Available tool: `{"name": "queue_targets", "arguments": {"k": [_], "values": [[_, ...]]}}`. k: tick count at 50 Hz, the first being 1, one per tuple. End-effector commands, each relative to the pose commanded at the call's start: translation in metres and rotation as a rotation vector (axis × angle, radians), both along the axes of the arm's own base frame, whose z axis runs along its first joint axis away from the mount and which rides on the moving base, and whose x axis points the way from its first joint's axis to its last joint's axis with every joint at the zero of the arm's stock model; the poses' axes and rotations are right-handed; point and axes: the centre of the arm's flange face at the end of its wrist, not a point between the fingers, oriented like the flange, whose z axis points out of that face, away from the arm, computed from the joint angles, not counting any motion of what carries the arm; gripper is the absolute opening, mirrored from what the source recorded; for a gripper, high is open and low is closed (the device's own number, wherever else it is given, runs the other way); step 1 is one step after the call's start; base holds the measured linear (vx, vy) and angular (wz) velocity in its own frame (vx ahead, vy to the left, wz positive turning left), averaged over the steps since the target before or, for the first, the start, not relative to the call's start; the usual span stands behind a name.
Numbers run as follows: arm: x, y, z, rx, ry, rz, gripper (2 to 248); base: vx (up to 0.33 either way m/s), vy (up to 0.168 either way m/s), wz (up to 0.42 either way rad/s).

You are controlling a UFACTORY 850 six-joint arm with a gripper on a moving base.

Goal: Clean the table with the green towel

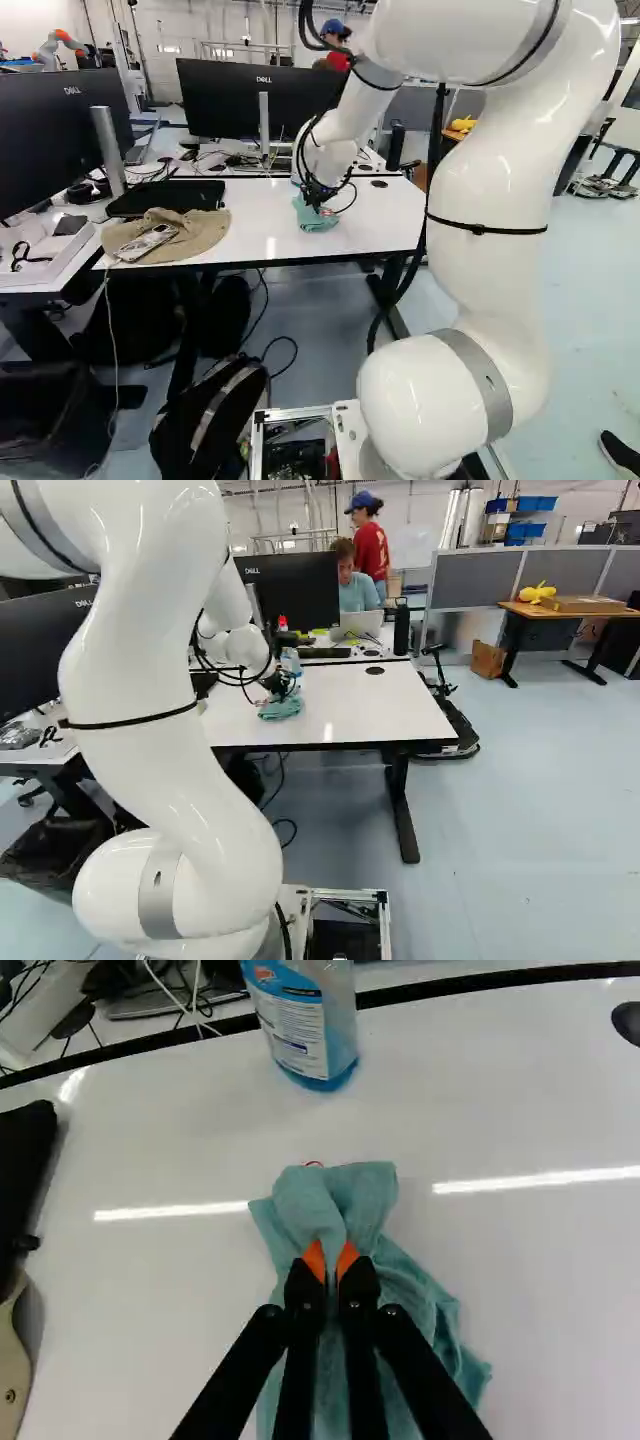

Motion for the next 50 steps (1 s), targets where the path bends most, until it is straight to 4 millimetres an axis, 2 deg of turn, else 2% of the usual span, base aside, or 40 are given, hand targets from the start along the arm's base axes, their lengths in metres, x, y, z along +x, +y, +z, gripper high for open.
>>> {"name": "queue_targets", "arguments": {"k": [13,20,44,50], "values": [[0.018,-0.017,-0.001,0.001,-0.009,-0.034,34,0.0,0.0,0.0],[0.031,-0.02,-0.002,0.002,-0.015,-0.041,34,0.0,0.0,0.0],[0.075,-0.005,-0.006,0.005,-0.045,-0.023,34,0.0,0.0,0.0],[0.081,0.003,-0.006,0.006,-0.05,-0.012,34,0.0,0.0,0.0]]}}
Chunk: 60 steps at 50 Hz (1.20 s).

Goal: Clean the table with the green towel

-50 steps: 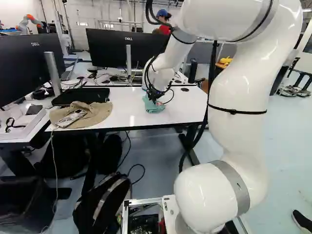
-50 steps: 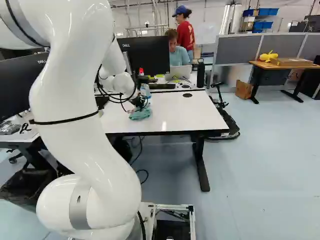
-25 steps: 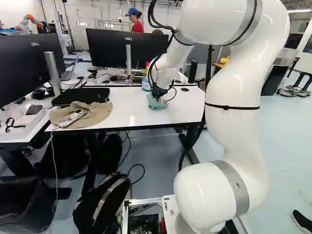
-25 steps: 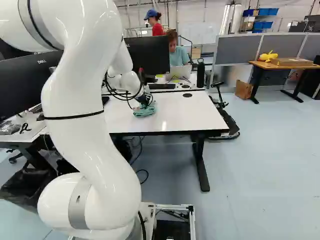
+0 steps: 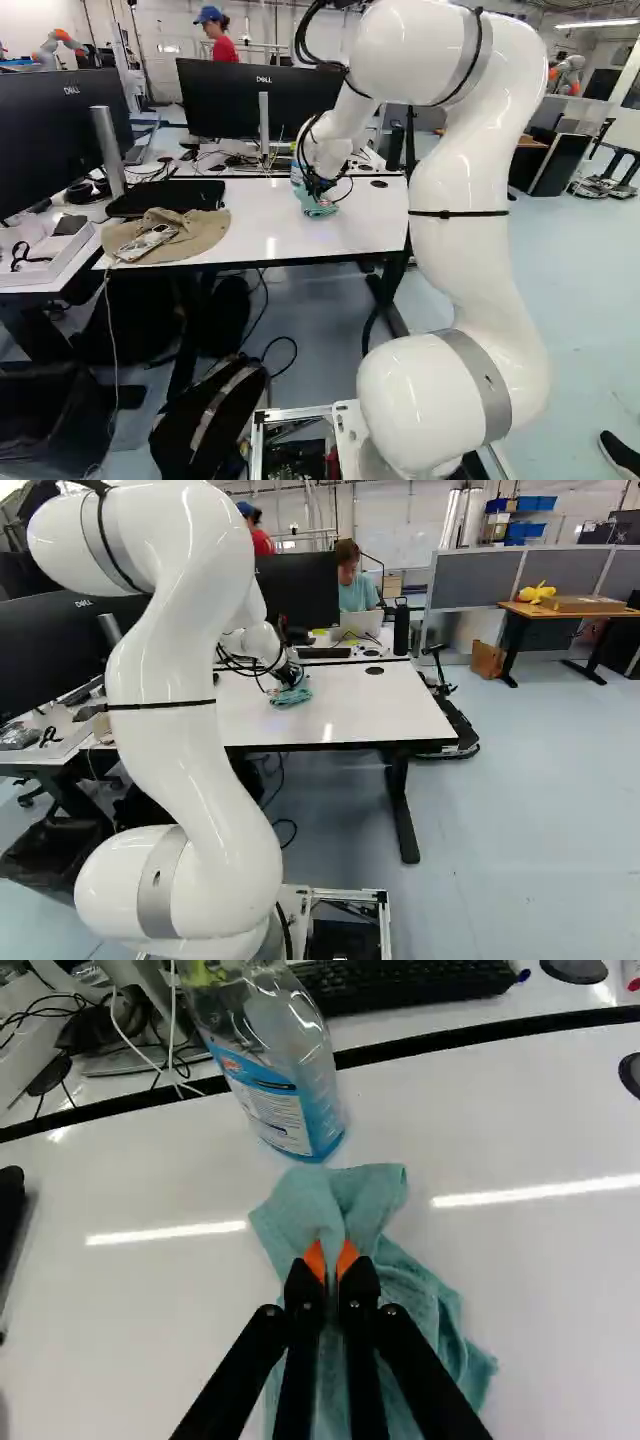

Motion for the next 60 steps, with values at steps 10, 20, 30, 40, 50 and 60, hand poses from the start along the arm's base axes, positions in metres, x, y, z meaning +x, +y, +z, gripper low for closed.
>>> {"name": "queue_targets", "arguments": {"k": [10,20,30,40,50,60], "values": [[-0.004,0.016,0.0,0.0,0.001,0.026,34,0.0,0.0,0.0],[-0.017,0.028,0.001,-0.001,0.009,0.048,34,0.0,0.0,0.0],[-0.034,0.037,0.003,-0.003,0.019,0.068,34,0.0,0.0,0.0],[-0.053,0.043,0.004,-0.005,0.03,0.083,34,0.0,0.0,0.0],[-0.072,0.043,0.005,-0.007,0.04,0.09,34,0.0,0.0,0.0],[-0.089,0.038,0.006,-0.008,0.05,0.088,34,0.0,0.0,0.0]]}}
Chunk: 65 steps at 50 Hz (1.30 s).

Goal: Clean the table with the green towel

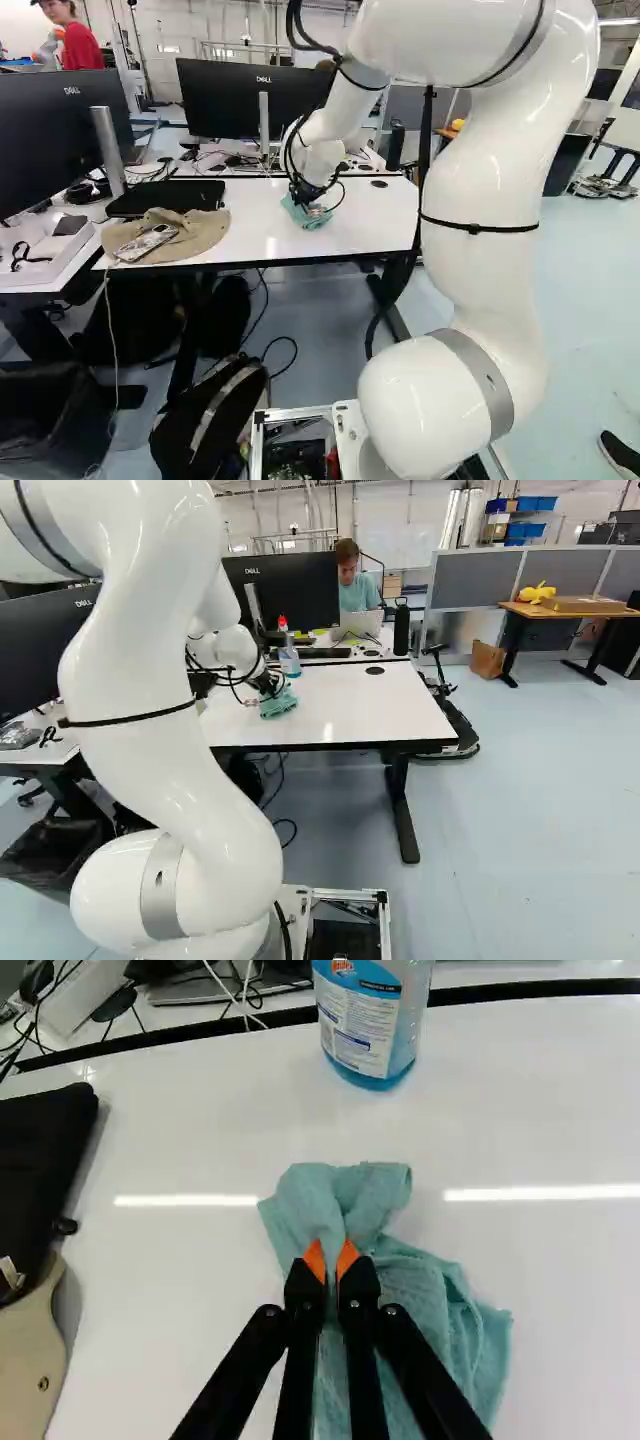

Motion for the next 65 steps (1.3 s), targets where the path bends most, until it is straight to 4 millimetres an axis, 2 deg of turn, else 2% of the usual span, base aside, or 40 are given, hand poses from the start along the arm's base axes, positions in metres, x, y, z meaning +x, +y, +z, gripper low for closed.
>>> {"name": "queue_targets", "arguments": {"k": [23,41,58,65], "values": [[-0.013,-0.035,0.001,-0.002,0.009,-0.06,34,0.0,0.0,0.0],[-0.02,-0.035,0.016,0.003,-0.016,-0.058,34,0.0,0.0,0.0],[-0.056,-0.03,0.037,0.009,-0.046,-0.037,34,0.0,0.0,0.0],[-0.07,-0.028,0.037,0.009,-0.044,-0.027,34,0.0,0.0,0.0]]}}
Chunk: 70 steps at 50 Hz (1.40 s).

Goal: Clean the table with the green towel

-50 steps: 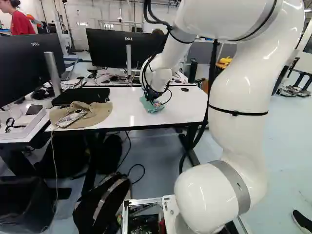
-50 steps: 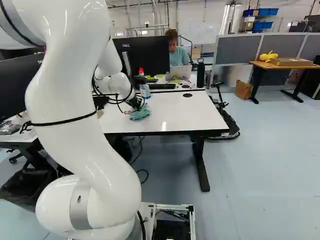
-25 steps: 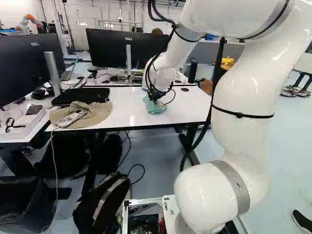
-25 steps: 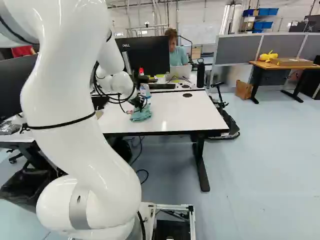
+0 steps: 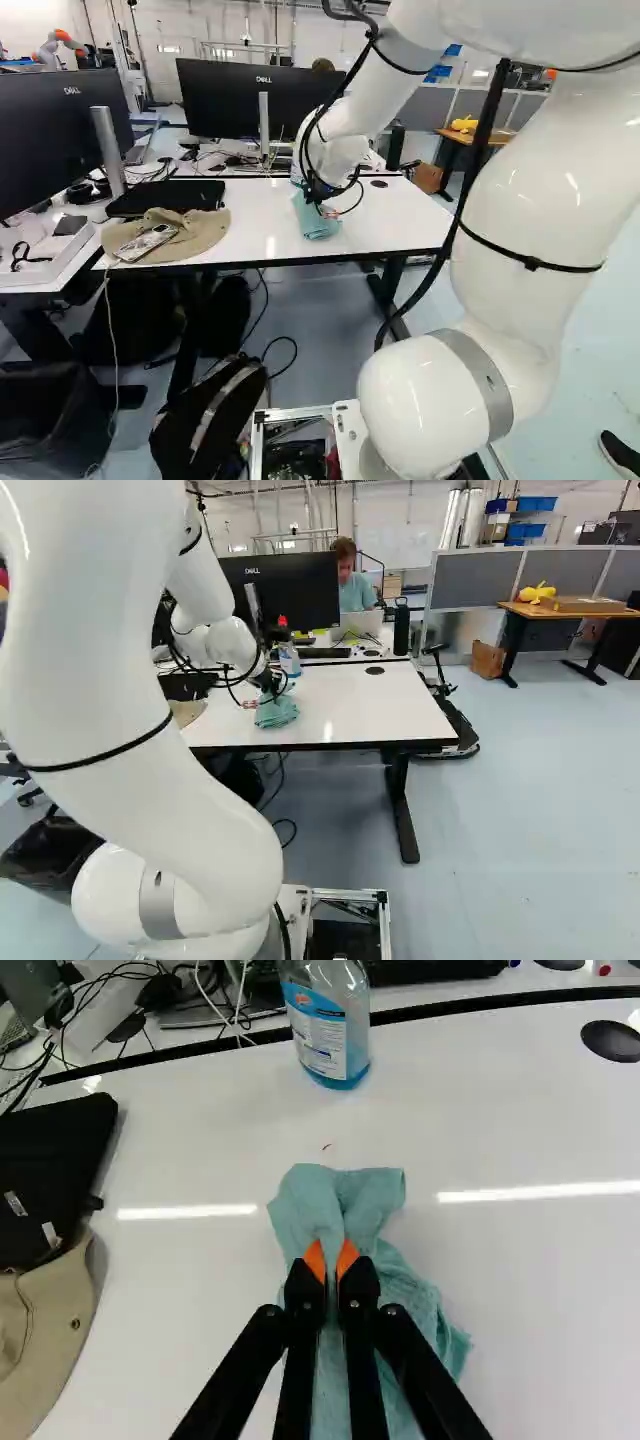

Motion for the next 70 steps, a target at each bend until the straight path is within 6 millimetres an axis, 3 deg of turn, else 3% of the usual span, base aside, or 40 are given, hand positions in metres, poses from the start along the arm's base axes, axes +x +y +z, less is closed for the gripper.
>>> {"name": "queue_targets", "arguments": {"k": [20,47,70], "values": [[-0.035,0.007,0.0,-0.001,0.004,0.029,34,0.0,0.0,0.0],[-0.035,0.006,0.002,0.0,-0.002,0.029,34,0.0,0.0,0.0],[-0.001,0.004,0.026,0.01,-0.054,0.008,34,0.0,0.0,0.0]]}}
